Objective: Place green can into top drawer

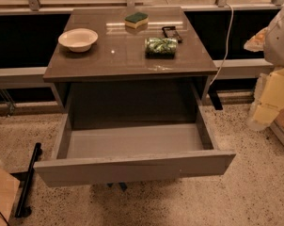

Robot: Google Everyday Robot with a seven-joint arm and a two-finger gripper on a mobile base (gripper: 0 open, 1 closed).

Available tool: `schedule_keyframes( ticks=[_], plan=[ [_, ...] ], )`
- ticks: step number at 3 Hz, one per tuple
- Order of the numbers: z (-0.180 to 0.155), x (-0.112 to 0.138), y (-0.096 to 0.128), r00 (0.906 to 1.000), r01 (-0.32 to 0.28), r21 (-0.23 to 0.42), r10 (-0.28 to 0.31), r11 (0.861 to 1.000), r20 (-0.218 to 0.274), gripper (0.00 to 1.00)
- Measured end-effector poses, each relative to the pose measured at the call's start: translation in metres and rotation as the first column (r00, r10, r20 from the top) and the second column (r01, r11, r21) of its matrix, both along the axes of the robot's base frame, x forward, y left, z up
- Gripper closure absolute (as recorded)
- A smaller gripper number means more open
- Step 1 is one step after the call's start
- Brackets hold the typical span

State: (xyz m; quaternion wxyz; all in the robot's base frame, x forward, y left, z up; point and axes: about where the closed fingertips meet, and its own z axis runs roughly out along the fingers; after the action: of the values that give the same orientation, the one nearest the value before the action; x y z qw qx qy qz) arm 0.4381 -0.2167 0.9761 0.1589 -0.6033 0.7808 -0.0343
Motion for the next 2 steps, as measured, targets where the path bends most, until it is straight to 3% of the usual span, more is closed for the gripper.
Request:
schedule_keyframes(
  ticks=[1, 2],
  plan=[
    [0.000, 0.000, 0.000, 1.0000, 0.000, 0.000, 0.000, 1.000, 0.000, 0.00],
    [0.003, 0.026, 0.018, 0.9986, -0.045, -0.007, 0.045, 0.999, 0.027, 0.00]
  ],
)
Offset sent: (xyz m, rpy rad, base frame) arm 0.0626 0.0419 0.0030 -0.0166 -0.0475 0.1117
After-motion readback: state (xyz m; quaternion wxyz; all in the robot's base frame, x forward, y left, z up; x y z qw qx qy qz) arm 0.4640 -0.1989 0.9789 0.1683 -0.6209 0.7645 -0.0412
